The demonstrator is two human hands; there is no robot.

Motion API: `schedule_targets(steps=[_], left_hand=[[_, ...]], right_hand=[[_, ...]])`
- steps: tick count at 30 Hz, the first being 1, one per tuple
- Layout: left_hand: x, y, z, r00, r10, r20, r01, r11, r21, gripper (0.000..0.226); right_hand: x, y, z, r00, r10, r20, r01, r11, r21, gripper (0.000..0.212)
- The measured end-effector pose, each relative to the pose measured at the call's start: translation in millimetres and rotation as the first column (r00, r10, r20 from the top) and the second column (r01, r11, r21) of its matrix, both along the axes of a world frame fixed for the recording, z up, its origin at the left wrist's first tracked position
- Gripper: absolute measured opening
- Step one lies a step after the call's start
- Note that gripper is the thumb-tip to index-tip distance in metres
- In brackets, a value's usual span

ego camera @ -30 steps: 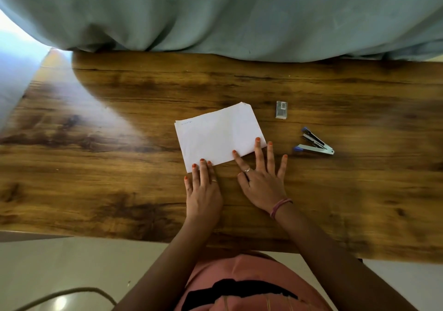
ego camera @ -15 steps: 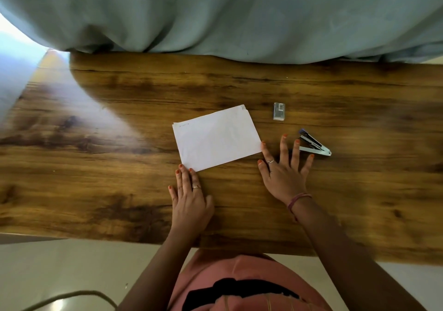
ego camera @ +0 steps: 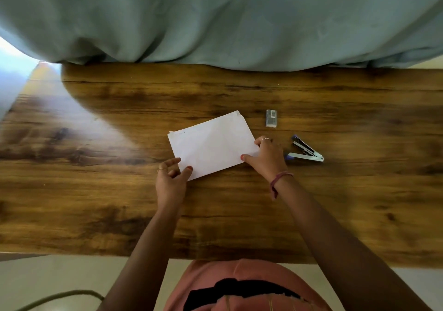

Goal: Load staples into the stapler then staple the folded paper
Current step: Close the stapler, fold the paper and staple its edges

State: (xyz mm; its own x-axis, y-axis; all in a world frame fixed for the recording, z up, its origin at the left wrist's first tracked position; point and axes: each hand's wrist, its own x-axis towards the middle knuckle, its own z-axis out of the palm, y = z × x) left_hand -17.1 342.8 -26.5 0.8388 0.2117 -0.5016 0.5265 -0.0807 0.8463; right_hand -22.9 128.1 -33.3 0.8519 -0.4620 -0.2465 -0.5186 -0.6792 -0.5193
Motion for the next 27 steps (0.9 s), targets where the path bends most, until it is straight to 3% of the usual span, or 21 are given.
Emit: schedule_targets(steps=[4,6,8,11,14,16,18,23,27], left_hand=[[7.2,4.6,-4.3,0.984,-0.163,-0.067,0.156,0.984,-0.089,0.018],[9.8,7.6,-5.4,0.969,-0.241,-0.061,0.237,0.97,-0.058,0.02],[12.2,11.2,-5.5,0.954,-0.287,-0.087,0.271,0.949,-0.161,0.028],[16.7,16.7,-6.0,0.906,-0.406,-0.119,0.366,0.894,-0.259,0.042],[17.1,19.5,-7.5,0.871,-0.484,-0.079,0.431,0.833,-0.347,0.048],[17.1,21.2,-8.9,0.876,-0.482,-0.029,0.438,0.819,-0.371,0.048],[17.5,23.2,-9.2,0.888,-0.457,0.047,0.442,0.823,-0.357,0.045],[23.9,23.6,-10.6,0.915,-0.329,0.232,0.396,0.838,-0.375,0.039],[26.7,6.6,-5.2,0.928,-0.23,0.292,0.34,0.844,-0.415,0.043]], right_hand=[[8.6,-10.3,4.7,0.999,-0.041,-0.023,0.043,0.994,0.101,0.062],[7.3,-14.2,5.6,1.0,0.016,0.001,-0.016,0.992,0.124,0.053],[0.7,-23.3,9.9,0.993,0.104,0.049,-0.109,0.987,0.12,0.045],[-15.9,-55.2,22.8,0.97,0.207,0.129,-0.207,0.978,-0.014,0.042],[-36.0,-97.3,29.9,0.975,0.223,0.0,-0.221,0.968,-0.122,0.068],[-44.9,-119.2,28.9,0.973,0.194,-0.126,-0.206,0.975,-0.086,0.09],[-48.7,-131.4,22.3,0.959,0.182,-0.217,-0.194,0.98,-0.033,0.099],[-48.7,-134.5,8.0,0.984,0.148,-0.102,-0.138,0.986,0.092,0.075],[-48.7,-131.9,2.8,0.991,0.134,-0.032,-0.129,0.984,0.119,0.063]])
